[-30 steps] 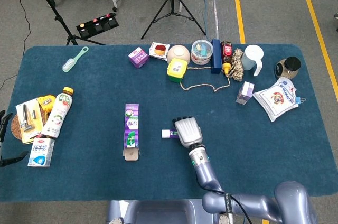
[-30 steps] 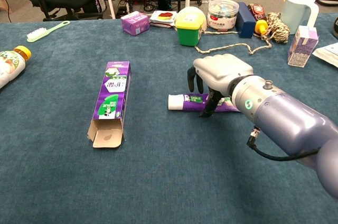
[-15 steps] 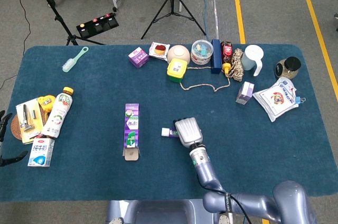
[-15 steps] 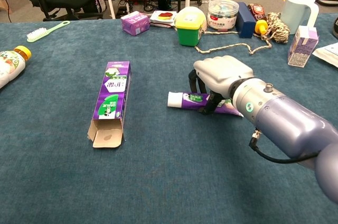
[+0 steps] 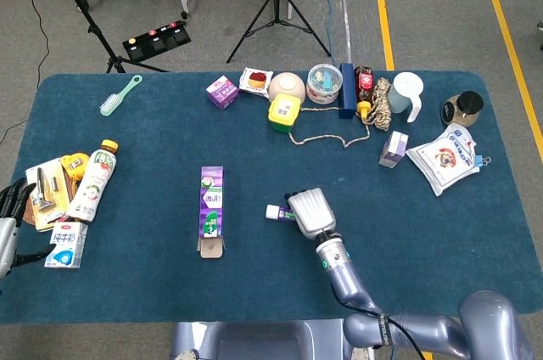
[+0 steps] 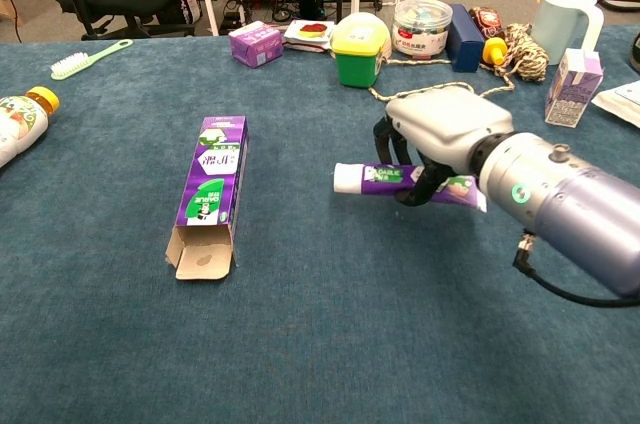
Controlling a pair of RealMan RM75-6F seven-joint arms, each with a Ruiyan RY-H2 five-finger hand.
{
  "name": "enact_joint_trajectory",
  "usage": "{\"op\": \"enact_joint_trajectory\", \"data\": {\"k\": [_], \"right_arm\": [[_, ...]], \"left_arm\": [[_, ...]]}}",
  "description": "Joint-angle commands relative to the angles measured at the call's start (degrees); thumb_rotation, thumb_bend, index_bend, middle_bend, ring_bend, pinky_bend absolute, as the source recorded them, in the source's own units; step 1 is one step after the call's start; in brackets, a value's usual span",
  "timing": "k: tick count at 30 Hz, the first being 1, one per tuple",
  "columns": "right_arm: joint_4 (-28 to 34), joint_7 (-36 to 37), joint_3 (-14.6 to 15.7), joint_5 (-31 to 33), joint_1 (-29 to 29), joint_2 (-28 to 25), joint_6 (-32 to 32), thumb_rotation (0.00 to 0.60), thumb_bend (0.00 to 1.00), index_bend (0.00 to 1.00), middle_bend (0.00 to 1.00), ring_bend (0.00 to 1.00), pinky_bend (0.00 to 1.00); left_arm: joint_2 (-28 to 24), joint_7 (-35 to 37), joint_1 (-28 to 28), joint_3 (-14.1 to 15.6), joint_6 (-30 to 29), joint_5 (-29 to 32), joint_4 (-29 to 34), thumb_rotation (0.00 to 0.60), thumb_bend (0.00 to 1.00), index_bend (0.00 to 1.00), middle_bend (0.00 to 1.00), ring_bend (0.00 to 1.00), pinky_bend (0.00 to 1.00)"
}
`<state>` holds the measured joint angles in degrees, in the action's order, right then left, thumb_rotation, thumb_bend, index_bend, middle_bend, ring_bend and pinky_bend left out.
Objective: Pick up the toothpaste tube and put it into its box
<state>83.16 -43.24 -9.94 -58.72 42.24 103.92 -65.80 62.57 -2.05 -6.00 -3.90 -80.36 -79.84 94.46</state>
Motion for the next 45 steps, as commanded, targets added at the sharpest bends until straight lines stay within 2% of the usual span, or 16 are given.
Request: {"op": "enact_joint_trajectory", "data": {"k": [1,5,9,13,19,25,38,45], "right_arm": [[2.87,0.01,0.43,-1.11,-0.70,-3.10,-0.37,0.600,0.46,0.56,0.59,0.60,0.66],[5.69,0.28,0.20,-1.57,-1.68,-6.94,-1.38,0.600,0.46,0.56,0.59,0.60,0.66],[8.41,0.59,-0.08,-1.44,-2.67,-10.87,-2.07,0.600,0.46,0.56,0.59,0.60,0.66],[9.74,1.71,-0.44,-1.81,-3.33,-12.77,-2.77,0.600,0.48,0.56,0.59,0.60,0.66],[11.24,2.37,-0.39,-2.53,-4.36,-15.02,-4.07,0.600,0.51,0.56,0.59,0.60,0.66],[12.80,2.59,-0.01,-2.44,-5.52,-17.15,-4.95,0.600,0.52,0.56,0.60,0.60,0.66],[14.20,4.21,-0.15,-0.85,-6.96,-20.62,-4.77,0.600,0.52,0.56,0.60,0.60,0.66],[13.71,5.33,-0.70,1.36,-7.55,-21.88,-4.30,0.600,0.52,0.56,0.60,0.60,0.66]], "left_arm": [[-0.16,-1.18,-1.42,-0.07,0.58,-2.07,0.18,0.600,0.02,0.00,0.00,0.01,0.11],[-0.96,-1.92,-5.40,-1.21,1.48,-7.78,-1.10,0.600,0.02,0.00,0.00,0.01,0.13],[-0.71,-0.86,-11.50,-2.49,3.14,-15.36,-6.55,0.600,0.02,0.00,0.00,0.01,0.14],[0.04,-0.49,-15.43,-2.25,4.78,-19.89,-10.78,0.600,0.02,0.00,0.00,0.00,0.14],[0.85,-4.02,-21.59,-1.73,8.81,-25.97,-13.05,0.600,0.02,0.00,0.00,0.00,0.14],[5.67,-4.10,-30.07,-0.73,11.80,-34.13,-19.54,0.600,0.02,0.00,0.00,0.00,0.15],[15.04,-1.85,-43.82,3.28,19.84,-41.26,-31.60,0.600,0.02,0.00,0.00,0.00,0.20],[20.00,2.52,-48.47,5.35,22.60,-40.27,-36.68,0.600,0.03,0.00,0.00,0.00,0.22]]}}
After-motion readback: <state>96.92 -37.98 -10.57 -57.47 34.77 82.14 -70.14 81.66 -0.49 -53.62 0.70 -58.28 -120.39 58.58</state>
